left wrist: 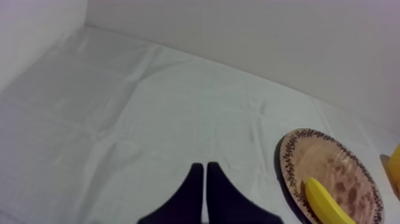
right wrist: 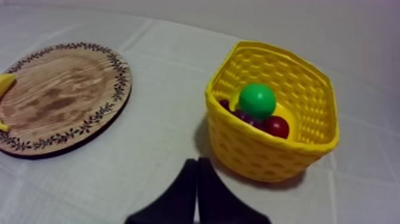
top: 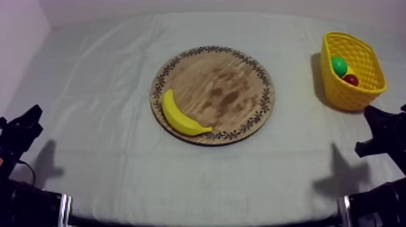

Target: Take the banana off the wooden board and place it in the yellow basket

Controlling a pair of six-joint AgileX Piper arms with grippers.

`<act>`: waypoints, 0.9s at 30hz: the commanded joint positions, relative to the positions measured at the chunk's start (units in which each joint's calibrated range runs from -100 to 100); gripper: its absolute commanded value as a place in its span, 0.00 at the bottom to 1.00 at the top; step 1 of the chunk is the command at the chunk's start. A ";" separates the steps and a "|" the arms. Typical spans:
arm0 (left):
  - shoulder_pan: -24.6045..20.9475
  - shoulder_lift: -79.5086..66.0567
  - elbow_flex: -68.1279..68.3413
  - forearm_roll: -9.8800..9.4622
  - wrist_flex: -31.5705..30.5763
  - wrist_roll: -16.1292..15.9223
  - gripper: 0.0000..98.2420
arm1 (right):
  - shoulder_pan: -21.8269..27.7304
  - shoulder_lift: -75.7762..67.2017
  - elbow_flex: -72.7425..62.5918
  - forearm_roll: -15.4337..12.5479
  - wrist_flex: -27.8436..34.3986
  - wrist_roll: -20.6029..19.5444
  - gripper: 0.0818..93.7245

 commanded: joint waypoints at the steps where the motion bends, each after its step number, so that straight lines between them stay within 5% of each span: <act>1: 0.02 0.00 0.00 0.02 0.00 0.02 0.00 | -0.01 -0.04 0.02 -0.02 0.18 -0.01 0.00; 27: 0.02 0.00 0.00 0.02 0.00 0.02 0.00 | -0.10 -0.04 0.02 -0.04 0.23 0.51 0.00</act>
